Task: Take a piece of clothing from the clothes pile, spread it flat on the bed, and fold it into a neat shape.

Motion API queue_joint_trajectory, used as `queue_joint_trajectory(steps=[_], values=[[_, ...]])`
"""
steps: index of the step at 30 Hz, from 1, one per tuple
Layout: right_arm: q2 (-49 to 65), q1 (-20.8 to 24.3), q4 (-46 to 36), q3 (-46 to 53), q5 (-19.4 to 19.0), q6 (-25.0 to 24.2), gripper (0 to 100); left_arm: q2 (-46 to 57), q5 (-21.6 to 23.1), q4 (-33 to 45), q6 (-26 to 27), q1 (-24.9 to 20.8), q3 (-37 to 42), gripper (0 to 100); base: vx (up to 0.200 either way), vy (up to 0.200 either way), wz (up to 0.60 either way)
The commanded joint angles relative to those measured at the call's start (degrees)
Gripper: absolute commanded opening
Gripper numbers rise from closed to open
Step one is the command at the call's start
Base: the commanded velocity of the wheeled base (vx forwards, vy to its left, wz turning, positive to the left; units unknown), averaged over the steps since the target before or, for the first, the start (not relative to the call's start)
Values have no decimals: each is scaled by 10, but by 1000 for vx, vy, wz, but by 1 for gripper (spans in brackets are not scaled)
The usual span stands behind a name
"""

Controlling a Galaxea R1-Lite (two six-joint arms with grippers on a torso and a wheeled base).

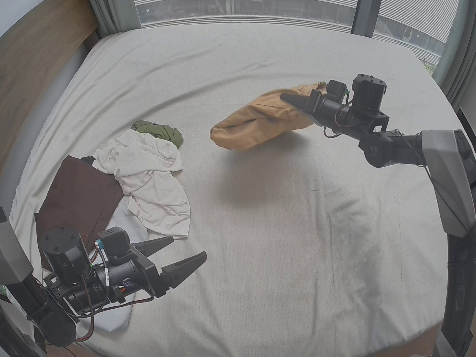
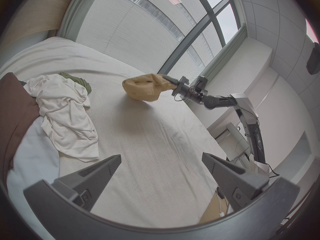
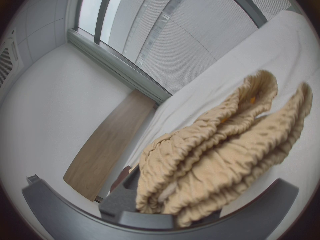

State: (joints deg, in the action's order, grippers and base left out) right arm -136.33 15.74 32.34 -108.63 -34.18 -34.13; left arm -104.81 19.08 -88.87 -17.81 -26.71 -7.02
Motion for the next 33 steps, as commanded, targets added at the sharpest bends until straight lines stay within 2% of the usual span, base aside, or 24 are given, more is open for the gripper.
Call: queue_joint_trajectory(steps=[1, 10, 20, 21, 25, 28, 33], values=[[-26, -11, 3, 54, 1, 1, 0, 0, 0, 0, 0, 4, 0, 100, 0, 0, 0], [21, -4, 29, 232, 1, 55, 0, 4, 0, -1, 0, 8, 0, 100, 0, 0, 0], [10, -5, 98, 294, 14, 57, 0, 11, 1, -1, -1, 8, -1, 100, 0, 0, 0], [9, -5, 98, 297, 14, 57, 100, 11, 2, -1, -1, 8, -1, 100, 0, 0, 0], [10, -4, 99, 310, 26, 57, 100, 12, 3, -1, -1, 8, 0, 100, 0, 0, 0], [24, -1, 99, 348, 44, 63, 100, 12, 3, -1, -1, 8, 0, 100, 0, 0, 0], [76, -7, 99, 429, 46, 86, 100, 13, 3, -1, -1, 8, 0, 100, 0, 0, 0]])
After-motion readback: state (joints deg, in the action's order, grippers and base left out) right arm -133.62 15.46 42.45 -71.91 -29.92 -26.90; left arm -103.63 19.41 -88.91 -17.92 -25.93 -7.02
